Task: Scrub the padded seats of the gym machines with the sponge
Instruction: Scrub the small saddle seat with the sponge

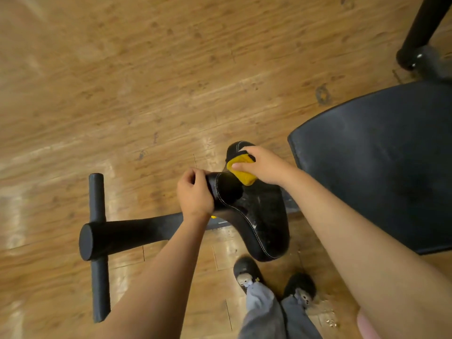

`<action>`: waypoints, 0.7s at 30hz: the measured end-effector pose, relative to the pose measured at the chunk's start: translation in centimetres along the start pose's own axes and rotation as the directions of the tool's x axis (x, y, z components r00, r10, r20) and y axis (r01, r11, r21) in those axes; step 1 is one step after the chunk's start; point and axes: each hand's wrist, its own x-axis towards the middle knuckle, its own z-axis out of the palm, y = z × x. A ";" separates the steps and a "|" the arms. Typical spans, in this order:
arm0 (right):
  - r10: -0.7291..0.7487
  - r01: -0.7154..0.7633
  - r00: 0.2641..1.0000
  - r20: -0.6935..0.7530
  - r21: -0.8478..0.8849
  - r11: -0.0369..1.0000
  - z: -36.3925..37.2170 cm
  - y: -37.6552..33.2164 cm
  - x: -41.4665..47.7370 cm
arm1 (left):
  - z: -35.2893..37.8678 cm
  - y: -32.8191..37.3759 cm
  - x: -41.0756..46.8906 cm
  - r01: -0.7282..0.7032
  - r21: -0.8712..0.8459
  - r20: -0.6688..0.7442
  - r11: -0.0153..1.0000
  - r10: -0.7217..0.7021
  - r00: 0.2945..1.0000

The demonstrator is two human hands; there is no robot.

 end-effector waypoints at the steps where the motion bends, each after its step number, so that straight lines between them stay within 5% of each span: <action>1: -0.023 0.022 0.999 0.026 0.030 0.999 0.2 -0.3 -0.1 | 0.0 0.0 0.0 -0.010 0.000 0.004 1.000 0.010 1.000; 7: -0.032 0.052 0.990 0.139 -0.143 0.988 -0.5 -1.3 2.7 | -0.1 0.0 -0.2 -0.014 0.015 0.019 1.000 0.014 1.000; 12: 0.041 -0.037 0.999 0.004 -0.346 0.938 -1.0 0.9 5.7 | -0.1 0.3 0.3 0.009 0.056 0.047 0.998 -0.011 0.999; 21: -0.085 0.104 0.990 0.111 -0.188 0.977 -0.4 1.5 2.9 | -0.3 0.2 0.2 0.016 0.040 0.056 0.999 -0.019 0.998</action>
